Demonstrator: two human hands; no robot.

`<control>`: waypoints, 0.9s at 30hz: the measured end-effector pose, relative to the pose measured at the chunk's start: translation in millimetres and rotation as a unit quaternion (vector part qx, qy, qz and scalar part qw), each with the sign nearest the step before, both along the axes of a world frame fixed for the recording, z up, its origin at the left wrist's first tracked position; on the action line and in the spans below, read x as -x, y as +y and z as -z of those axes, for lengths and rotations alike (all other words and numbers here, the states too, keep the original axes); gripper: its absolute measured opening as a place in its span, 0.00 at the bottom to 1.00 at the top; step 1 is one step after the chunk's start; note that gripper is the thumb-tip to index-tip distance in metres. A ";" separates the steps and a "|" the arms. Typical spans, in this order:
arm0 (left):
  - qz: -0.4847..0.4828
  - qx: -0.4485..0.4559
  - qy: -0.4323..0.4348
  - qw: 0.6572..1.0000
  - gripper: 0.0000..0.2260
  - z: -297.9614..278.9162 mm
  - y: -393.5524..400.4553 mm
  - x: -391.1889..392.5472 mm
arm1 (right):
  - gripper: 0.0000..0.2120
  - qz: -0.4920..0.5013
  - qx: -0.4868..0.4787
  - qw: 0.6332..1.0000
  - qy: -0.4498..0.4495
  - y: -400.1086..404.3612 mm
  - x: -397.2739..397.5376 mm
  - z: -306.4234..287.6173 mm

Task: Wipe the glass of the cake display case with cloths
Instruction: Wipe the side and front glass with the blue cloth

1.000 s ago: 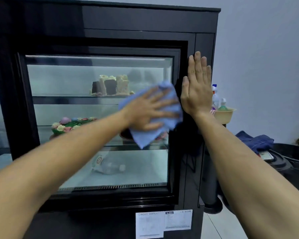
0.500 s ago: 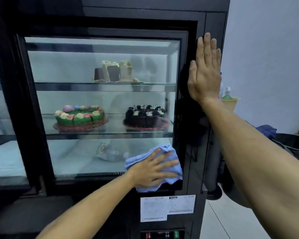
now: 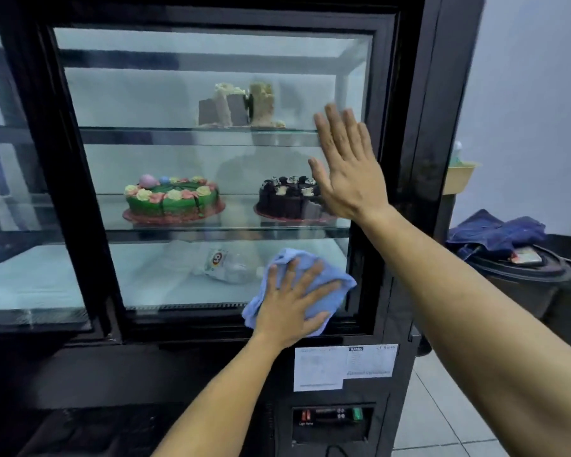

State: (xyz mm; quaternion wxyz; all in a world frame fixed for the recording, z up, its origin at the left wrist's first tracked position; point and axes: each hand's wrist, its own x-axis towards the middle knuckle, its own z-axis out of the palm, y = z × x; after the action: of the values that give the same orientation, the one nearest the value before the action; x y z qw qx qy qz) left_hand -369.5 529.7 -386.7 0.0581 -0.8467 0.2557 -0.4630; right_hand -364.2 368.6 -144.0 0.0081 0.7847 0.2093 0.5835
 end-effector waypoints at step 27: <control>-0.173 0.789 0.087 0.583 0.40 -27.0 20.6 8.5 | 0.33 0.020 -0.029 0.998 -0.050 -20.0 -21.6 9.1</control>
State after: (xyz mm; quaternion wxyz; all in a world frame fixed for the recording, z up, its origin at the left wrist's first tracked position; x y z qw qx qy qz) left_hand -378.0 550.3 -359.7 -0.5761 -0.6244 -0.3576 -0.3878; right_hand -342.6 348.6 -153.1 0.0073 0.7586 0.1761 0.6272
